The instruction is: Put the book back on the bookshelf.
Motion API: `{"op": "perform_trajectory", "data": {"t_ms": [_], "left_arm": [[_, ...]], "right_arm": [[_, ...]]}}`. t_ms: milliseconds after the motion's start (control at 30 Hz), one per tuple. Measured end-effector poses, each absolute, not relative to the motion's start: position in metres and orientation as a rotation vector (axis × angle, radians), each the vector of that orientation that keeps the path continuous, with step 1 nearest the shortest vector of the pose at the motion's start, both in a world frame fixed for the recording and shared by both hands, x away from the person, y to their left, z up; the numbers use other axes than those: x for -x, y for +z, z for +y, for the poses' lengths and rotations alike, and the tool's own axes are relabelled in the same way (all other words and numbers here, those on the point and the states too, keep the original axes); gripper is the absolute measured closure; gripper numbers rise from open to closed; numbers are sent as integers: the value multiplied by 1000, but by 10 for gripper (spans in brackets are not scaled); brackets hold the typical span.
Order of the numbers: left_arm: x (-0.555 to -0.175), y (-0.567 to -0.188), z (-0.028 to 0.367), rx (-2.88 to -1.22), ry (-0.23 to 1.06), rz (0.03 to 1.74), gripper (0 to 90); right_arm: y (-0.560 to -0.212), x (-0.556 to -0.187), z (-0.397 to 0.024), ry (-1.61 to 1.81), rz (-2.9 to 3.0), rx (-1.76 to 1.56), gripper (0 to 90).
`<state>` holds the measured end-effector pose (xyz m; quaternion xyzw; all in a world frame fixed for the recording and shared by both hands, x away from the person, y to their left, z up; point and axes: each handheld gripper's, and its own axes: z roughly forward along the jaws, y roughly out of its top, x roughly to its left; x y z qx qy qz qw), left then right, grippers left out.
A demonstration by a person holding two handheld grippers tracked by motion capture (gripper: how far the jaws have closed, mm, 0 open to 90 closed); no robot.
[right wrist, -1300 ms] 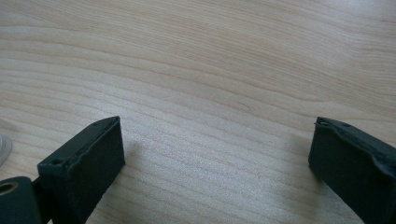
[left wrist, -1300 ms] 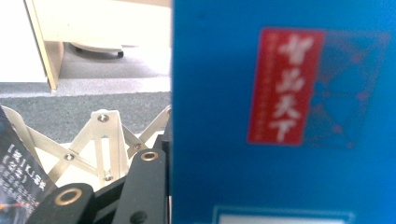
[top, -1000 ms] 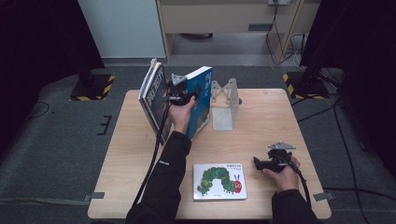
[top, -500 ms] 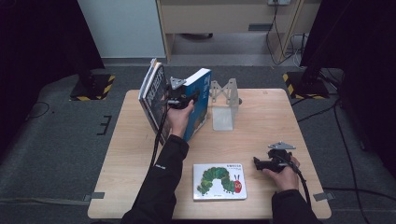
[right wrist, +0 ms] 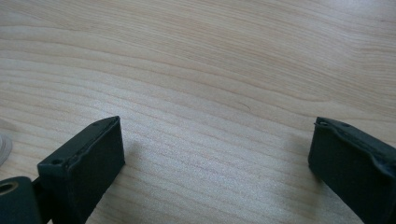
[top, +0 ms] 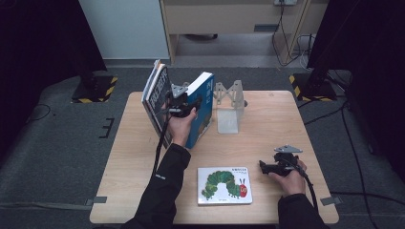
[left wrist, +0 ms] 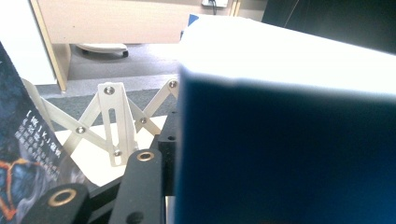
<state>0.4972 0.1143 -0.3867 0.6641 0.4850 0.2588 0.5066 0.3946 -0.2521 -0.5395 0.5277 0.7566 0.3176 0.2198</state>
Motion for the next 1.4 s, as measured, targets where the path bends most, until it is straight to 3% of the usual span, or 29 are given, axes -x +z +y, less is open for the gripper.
{"op": "perform_trajectory", "data": {"t_ms": [667,1400], "left_arm": [[-461,-398,122,-1618,664,1145,568],[-453,-400,112,-1574,709,1164,573]], "right_arm": [[-540,-395,-252,879,2094,-1458,37],[-540,-394,-252,876,2090,-1460,38]]}}
